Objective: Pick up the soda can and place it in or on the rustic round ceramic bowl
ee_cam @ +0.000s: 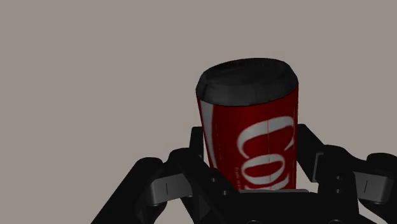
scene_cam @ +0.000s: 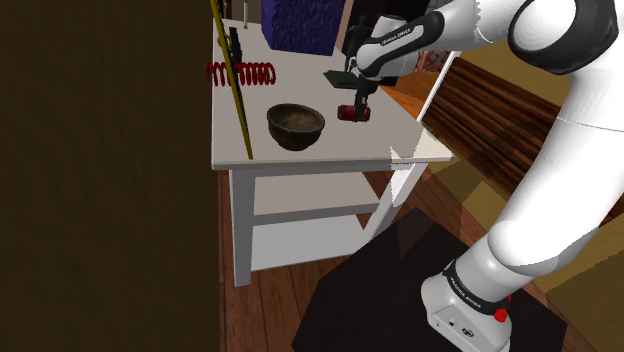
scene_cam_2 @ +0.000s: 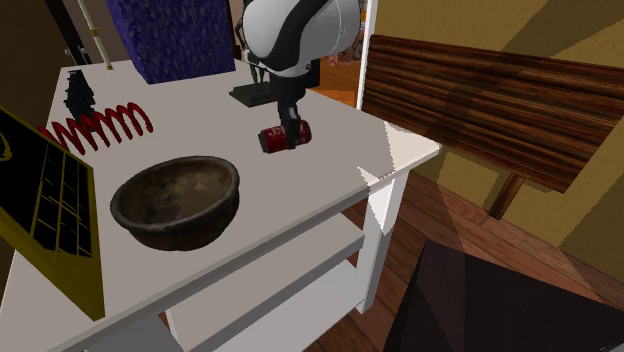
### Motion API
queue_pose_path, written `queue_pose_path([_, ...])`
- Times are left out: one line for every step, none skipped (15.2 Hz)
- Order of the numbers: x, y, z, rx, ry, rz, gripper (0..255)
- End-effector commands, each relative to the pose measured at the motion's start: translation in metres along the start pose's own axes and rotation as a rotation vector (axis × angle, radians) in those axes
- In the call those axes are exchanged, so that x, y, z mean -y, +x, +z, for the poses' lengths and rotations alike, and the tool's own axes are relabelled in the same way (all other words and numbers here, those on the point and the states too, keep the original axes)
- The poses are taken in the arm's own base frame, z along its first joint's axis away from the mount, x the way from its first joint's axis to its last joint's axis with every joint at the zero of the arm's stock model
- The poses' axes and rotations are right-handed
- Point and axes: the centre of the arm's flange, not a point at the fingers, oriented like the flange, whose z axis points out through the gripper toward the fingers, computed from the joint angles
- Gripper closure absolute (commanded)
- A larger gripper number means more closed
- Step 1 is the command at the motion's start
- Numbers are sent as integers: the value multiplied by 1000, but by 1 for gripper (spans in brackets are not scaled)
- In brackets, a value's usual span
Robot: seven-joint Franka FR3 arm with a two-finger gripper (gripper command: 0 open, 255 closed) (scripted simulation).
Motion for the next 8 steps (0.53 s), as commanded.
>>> queue_pose_path([-2,0,-12,0,0,0,255])
queue_pose_path([-3,0,-17,0,0,0,255])
queue_pose_path([-4,0,-22,0,0,0,255])
queue_pose_path([-4,0,-28,0,0,0,255])
queue_pose_path([-5,0,-33,0,0,0,255])
queue_pose_path([-6,0,-38,0,0,0,255])
queue_pose_path([-7,1,-43,0,0,0,255])
queue_pose_path([-8,1,-48,0,0,0,255])
